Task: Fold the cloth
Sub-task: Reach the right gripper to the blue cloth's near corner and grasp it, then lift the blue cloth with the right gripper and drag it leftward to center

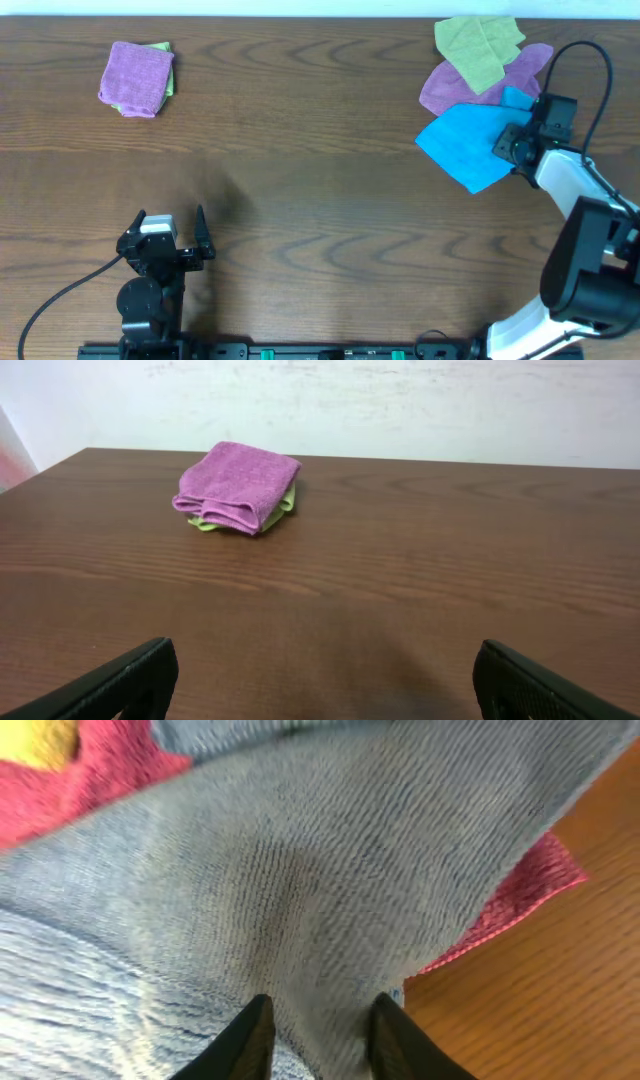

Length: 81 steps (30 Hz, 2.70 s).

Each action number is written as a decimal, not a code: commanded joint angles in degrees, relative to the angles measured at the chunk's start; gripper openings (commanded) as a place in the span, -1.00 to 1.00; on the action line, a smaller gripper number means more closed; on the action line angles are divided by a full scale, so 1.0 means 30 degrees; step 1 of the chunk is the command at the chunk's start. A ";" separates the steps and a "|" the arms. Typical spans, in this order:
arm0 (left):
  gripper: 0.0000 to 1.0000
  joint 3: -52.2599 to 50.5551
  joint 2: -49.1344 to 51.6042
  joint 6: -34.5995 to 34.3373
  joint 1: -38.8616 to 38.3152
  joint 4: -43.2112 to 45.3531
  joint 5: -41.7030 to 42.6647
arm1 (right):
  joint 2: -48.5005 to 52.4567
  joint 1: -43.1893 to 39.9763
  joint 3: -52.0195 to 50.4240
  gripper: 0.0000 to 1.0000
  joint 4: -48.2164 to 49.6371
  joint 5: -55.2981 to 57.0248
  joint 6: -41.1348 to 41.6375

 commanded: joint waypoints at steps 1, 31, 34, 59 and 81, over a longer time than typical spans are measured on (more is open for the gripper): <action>0.91 -0.0568 -0.0087 -0.0131 0.0117 -0.0219 -0.0270 | -0.0692 -0.0160 0.0401 -0.61 -0.0036 -0.0087 0.0022; 0.91 -0.0568 -0.0087 -0.0131 0.0117 -0.0219 -0.0270 | -0.9719 0.1741 0.0525 -0.97 -0.4109 -0.3147 -0.0692; 0.91 -0.0568 -0.0087 -0.0131 0.0117 -0.0219 -0.0270 | -1.0739 0.2820 0.0525 -0.97 -0.4801 -0.3716 -0.0772; 0.91 -0.0568 -0.0087 -0.0131 0.0117 -0.0219 -0.0270 | -1.2466 0.7242 0.2900 -0.97 -1.0797 0.0095 0.0066; 0.91 -0.0568 -0.0087 -0.0131 0.0117 -0.0219 -0.0270 | -1.8476 1.0200 0.6972 -0.97 -2.1711 0.5435 -0.1698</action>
